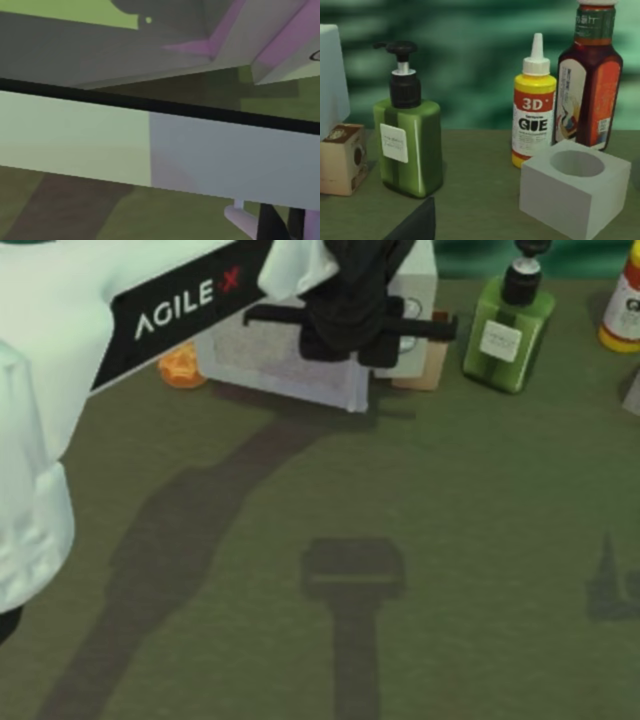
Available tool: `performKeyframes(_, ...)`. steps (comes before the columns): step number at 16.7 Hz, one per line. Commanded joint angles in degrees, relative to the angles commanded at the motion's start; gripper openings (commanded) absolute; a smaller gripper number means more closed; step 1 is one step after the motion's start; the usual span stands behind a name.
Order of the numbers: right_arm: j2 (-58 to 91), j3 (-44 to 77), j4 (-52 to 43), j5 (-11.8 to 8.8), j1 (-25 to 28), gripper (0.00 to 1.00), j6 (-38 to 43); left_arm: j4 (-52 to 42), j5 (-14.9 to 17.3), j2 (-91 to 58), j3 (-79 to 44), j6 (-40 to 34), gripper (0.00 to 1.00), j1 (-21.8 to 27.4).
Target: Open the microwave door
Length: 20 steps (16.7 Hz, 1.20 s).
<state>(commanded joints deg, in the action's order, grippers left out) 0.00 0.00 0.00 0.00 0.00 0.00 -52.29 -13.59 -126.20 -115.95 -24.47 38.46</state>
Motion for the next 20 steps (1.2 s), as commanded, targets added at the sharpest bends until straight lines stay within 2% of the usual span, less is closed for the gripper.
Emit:
performKeyframes(14,0.0,0.0,0.0,0.0,0.0,1.0,0.0,0.0,0.0,0.0,0.0,0.0,0.0,0.0)
performKeyframes(20,0.0,0.0,0.0,0.0,0.0,1.0,0.0,2.81,1.75,3.48,5.73,3.37,0.0,-0.4)
